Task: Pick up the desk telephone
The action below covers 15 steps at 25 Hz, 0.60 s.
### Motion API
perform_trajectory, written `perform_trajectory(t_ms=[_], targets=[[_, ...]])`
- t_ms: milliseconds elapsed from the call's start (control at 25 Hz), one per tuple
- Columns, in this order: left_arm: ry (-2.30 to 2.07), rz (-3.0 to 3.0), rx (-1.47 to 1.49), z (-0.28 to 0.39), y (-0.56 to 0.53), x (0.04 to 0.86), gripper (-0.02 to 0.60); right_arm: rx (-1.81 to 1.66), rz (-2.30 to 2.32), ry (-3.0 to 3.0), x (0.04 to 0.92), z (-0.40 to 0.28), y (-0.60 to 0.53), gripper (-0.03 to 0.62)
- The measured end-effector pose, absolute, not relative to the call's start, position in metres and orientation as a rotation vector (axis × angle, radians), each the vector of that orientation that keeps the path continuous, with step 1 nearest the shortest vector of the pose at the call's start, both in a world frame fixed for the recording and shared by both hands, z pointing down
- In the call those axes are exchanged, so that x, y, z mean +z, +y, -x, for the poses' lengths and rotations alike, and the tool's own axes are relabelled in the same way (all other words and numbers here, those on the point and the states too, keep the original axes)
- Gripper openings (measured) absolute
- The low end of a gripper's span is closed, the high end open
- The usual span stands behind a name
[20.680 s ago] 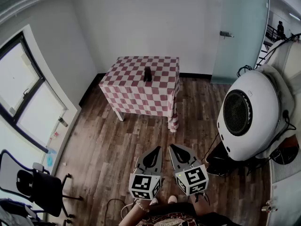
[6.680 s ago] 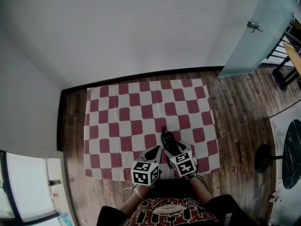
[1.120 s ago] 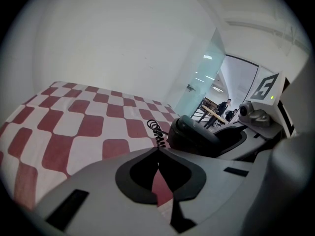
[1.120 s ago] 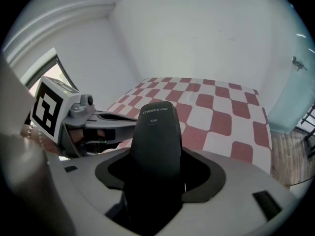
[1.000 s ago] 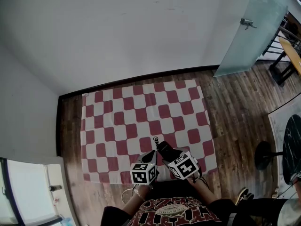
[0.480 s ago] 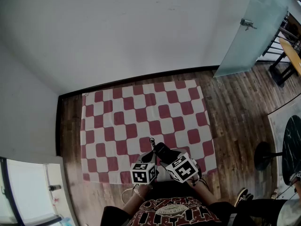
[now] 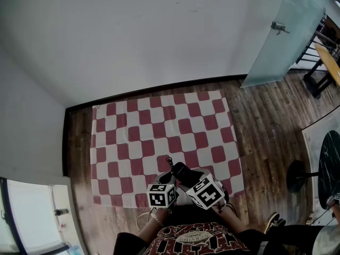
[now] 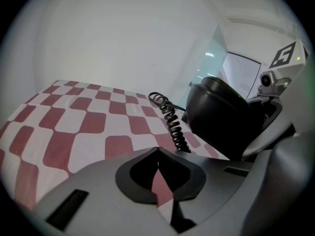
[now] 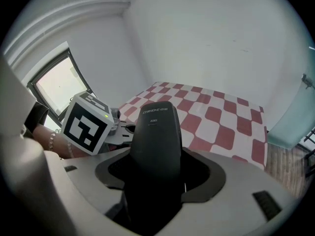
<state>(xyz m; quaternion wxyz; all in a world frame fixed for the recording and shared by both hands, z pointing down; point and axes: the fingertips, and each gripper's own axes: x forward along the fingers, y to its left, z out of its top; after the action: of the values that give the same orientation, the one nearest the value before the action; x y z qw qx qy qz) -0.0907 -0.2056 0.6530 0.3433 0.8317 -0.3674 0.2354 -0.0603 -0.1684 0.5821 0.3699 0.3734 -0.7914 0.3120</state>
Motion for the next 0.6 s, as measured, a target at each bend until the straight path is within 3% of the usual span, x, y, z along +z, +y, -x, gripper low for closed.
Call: perform_trajectory(t_ms=[600], targets=[[-0.953, -2.158, 0.642, 0.091, -0.203, 0.664, 0.009, 0.772, -0.909, -2.052, 0.558, 0.065, -0.163, 0.291]])
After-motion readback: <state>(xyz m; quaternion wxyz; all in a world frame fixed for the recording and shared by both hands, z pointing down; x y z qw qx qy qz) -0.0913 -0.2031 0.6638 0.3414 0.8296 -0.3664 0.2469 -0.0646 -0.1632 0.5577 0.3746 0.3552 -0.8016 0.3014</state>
